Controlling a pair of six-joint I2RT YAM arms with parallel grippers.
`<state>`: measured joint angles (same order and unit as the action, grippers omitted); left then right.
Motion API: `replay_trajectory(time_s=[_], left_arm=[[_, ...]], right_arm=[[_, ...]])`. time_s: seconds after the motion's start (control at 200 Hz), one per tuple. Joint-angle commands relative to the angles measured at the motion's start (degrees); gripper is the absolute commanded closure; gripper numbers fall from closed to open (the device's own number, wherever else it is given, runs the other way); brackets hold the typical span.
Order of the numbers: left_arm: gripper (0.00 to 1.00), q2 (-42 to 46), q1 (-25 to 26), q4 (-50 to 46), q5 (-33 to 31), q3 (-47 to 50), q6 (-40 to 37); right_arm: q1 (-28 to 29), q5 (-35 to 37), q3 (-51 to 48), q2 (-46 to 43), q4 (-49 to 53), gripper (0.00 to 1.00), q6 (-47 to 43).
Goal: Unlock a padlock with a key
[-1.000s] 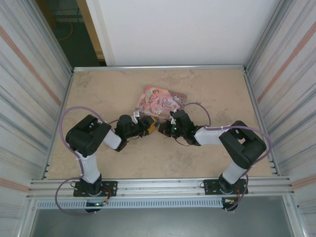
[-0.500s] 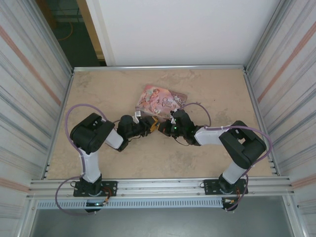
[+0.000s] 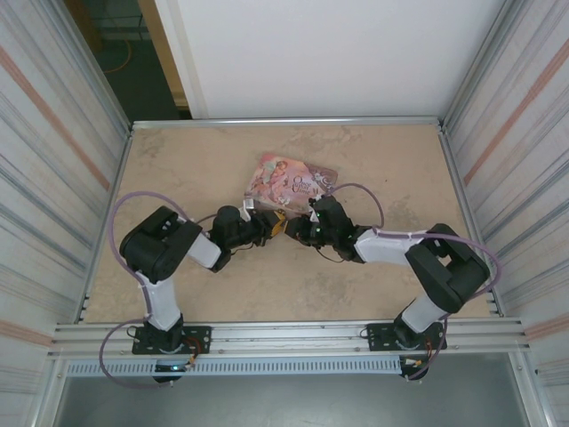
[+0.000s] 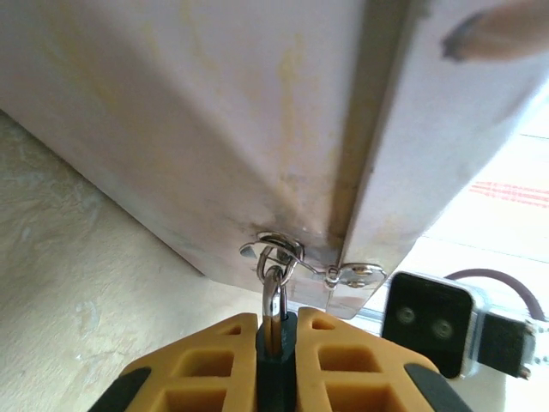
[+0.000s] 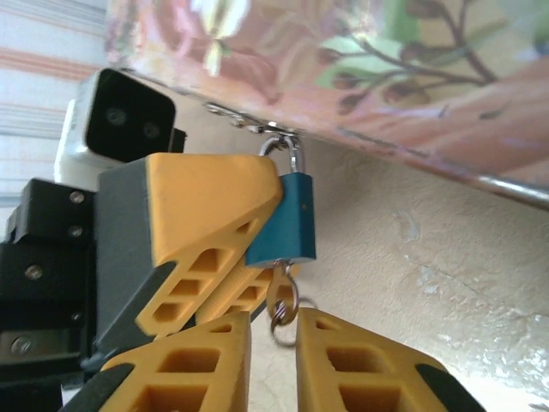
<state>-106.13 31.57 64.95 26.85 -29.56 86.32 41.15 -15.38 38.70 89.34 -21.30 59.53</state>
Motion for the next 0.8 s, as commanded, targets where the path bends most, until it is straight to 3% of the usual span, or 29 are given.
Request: replay_trajectory(time_s=[0.0,0.175,0.406,0.486,0.621,0.792], left_arm=[[0.98,4.26,0.06,-3.44,-0.36,-0.15,-2.59],[1.00,7.32,0.07,-7.60,0.22,0.27,-1.19],[1.00,13.54,0.07,-17.93,0.12,-0.39,-2.18],[1.00,16.30,0.07,-21.99,-0.56,-0.41,-3.23],[1.00,20.55,-0.17,-27.13,-1.79,0.00,-4.30],[1.00,24.68,-0.37,-33.54,-1.85,-0.70,-4.15]], right_arm=[[0.08,2.38,-0.80,-4.17,5.50,0.77,-4.29],[0.08,5.33,-1.43,-9.18,10.84,0.67,-9.08],[0.08,9.78,-0.99,-16.81,16.19,0.43,-19.43],[-0.16,12.29,-1.01,-19.70,18.11,0.29,-22.38],[-2.40,14.09,-3.82,-25.23,16.04,0.14,-24.37],[-3.02,17.35,-6.65,-31.68,14.79,0.08,-31.44]])
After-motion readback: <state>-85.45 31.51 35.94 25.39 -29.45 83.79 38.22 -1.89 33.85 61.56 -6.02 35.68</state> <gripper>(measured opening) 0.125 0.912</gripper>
